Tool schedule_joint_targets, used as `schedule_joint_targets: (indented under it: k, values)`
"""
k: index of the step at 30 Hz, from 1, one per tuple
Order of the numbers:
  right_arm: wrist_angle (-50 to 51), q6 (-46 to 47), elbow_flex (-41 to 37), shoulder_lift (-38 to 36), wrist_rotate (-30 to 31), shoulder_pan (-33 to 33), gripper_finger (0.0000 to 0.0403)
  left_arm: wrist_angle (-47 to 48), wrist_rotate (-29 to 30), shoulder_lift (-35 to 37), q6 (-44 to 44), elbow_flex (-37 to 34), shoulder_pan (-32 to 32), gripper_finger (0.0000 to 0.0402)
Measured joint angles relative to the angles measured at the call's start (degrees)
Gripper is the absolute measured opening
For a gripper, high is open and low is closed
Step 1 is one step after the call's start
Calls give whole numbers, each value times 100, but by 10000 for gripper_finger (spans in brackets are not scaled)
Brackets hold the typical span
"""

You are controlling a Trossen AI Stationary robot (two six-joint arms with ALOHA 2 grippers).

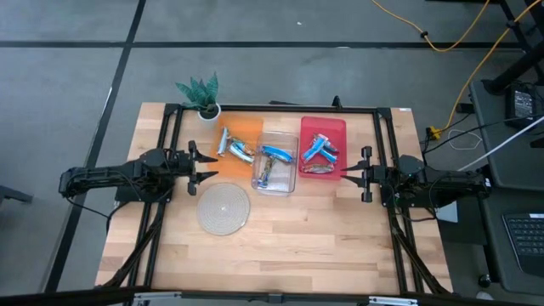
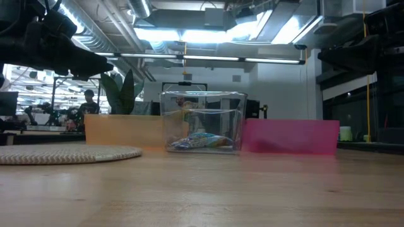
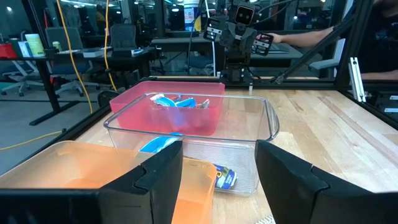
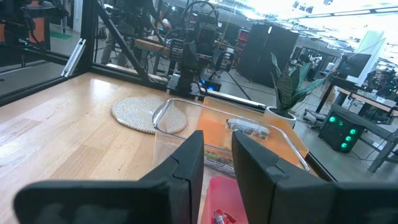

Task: Pick and place Granola Bars by type
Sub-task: Return to Home Position

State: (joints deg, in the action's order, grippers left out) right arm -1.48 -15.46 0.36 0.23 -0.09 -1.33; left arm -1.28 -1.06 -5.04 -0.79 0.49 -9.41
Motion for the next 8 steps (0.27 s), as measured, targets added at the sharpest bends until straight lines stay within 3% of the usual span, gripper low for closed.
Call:
schedule_joint_targets:
  k: [8]
  values:
    - [0, 0, 0, 1, -1, 0, 87, 0, 0, 0, -1, 0, -2, 194]
